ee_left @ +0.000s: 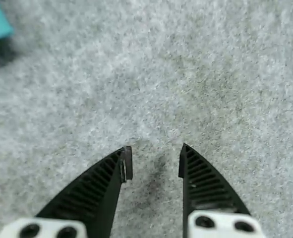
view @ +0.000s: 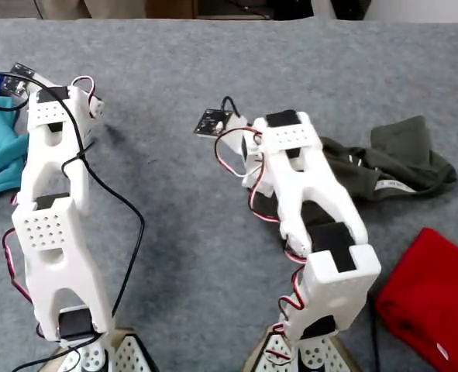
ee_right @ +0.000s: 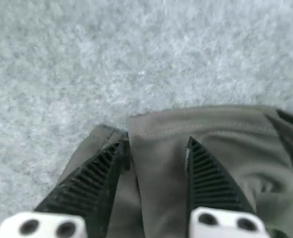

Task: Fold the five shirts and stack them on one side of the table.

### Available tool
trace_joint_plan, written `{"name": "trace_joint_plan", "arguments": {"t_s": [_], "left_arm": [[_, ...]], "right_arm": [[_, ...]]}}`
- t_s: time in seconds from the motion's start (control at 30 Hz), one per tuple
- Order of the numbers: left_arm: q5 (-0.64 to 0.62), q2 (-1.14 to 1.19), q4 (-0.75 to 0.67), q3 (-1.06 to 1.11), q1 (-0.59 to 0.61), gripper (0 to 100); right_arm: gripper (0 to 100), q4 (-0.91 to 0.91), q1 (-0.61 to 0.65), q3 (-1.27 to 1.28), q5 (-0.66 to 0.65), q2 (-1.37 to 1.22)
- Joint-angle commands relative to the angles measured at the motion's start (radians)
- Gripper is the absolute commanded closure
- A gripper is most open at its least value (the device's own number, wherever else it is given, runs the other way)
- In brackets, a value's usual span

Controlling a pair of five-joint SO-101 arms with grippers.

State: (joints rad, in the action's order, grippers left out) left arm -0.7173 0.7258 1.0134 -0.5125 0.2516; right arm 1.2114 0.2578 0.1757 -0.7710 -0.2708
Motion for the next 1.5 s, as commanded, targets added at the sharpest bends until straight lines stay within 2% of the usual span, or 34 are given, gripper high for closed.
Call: {"name": "trace_joint_plan", "arguments": {"t_s": [0.0, 0.53, 0.77, 0.87, 1.13, 1.47], "left_arm": [[-0.005, -0.01, -0.021, -0.051, 0.0, 83], [-0.005, -0.01, -0.021, -0.052, 0.0, 83], [-0.006, -0.01, -0.021, -0.052, 0.0, 83], [-0.006, -0.01, -0.021, -0.052, 0.0, 83], [-0.006, -0.01, -0.021, -0.052, 0.002, 83], [-0.006, -0.01, -0.021, -0.052, 0.005, 83]], "right_arm": [[81.4, -0.034, 0.036, -0.002, -0.006, -0.01], [81.4, -0.054, 0.051, 0.087, 0.011, -0.058], [81.2, -0.083, 0.001, 0.097, -0.005, -0.058], [77.6, -0.083, -0.025, 0.099, -0.017, -0.058], [77.2, -0.083, -0.03, 0.097, -0.037, -0.062], [91.2, -0.083, -0.035, 0.097, -0.038, -0.065]]}}
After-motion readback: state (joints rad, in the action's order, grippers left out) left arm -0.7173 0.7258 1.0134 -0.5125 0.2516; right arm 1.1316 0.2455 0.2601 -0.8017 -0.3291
